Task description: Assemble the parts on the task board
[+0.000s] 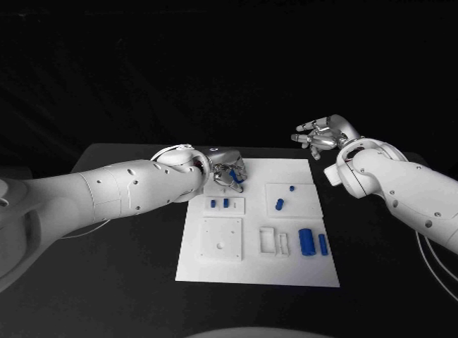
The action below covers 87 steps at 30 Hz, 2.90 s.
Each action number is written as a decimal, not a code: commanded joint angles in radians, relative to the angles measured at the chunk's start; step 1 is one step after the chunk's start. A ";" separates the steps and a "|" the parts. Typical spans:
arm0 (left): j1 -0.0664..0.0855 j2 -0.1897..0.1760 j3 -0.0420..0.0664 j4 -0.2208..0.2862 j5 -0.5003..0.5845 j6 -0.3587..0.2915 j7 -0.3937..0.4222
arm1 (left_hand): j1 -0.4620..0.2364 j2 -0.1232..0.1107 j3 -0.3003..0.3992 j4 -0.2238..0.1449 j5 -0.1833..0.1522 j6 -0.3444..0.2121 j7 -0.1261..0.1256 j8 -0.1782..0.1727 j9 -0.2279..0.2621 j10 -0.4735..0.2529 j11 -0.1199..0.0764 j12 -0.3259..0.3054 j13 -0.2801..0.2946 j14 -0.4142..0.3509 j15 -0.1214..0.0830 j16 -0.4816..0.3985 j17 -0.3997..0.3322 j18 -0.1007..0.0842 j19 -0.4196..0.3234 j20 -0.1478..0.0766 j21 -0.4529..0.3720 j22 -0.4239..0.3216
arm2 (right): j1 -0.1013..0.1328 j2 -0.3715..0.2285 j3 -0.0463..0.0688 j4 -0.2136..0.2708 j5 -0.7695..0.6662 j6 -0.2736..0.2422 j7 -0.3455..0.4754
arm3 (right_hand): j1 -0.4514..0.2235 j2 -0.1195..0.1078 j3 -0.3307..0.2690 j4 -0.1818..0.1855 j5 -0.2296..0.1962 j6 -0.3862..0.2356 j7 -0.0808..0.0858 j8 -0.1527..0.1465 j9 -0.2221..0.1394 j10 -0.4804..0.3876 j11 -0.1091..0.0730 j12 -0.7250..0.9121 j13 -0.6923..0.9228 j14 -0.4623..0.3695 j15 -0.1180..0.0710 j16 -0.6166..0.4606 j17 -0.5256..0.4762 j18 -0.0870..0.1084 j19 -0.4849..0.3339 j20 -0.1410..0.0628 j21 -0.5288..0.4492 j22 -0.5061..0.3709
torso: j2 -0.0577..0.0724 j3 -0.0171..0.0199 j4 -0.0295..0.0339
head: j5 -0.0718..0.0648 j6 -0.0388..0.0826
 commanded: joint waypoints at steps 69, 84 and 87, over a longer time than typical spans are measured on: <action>-0.023 0.033 0.000 -0.018 -0.055 0.080 -0.078 | -0.021 -0.004 0.167 -0.006 0.019 0.049 0.002 -0.004 -0.006 0.030 -0.013 -0.004 -0.002 0.020 -0.008 0.044 -0.022 0.017 -0.020 -0.008 0.098 0.021 | 0.000 0.004 0.000 0.015 -0.050 0.021 -0.001 | 0.000 -0.007 0.020 -0.004 -0.003 0.003 0.002 0.002 0.000 0.011 -0.001 -0.014 0.002 0.002 0.002 -0.006 -0.001 0.010 0.043 -0.004 0.013 0.010 | -0.002 0.0006 0.0020 | -0.015 -0.002; -0.024 0.034 0.000 -0.025 -0.058 0.121 -0.084 | -0.016 0.029 0.193 -0.001 0.005 0.077 0.001 -0.003 -0.005 0.079 -0.026 -0.004 -0.002 0.040 -0.017 0.048 -0.023 0.018 -0.010 -0.015 0.114 0.021 | 0.000 0.004 0.000 0.017 -0.050 0.027 -0.006 | 0.006 -0.003 0.024 -0.009 -0.008 0.003 0.002 0.002 0.000 0.012 -0.002 -0.015 0.003 0.003 0.001 -0.006 -0.001 0.010 0.044 -0.005 0.013 0.012 | -0.002 0.0001 0.0028 | -0.015 -0.004; -0.024 0.035 0.000 -0.026 -0.048 0.119 -0.080 | -0.008 0.040 0.208 -0.007 -0.025 0.096 -0.003 -0.002 -0.005 0.100 -0.034 -0.004 -0.001 0.052 -0.023 0.045 -0.024 0.016 -0.005 -0.020 0.119 0.021 | 0.000 0.005 0.000 0.017 -0.051 0.028 -0.006 | 0.007 -0.003 0.026 -0.010 -0.009 0.003 0.003 0.002 0.000 0.012 -0.002 -0.015 0.003 0.003 0.001 -0.006 -0.001 0.010 0.044 -0.005 0.014 0.012 | -0.002 0.0008 0.0032 | -0.015 -0.003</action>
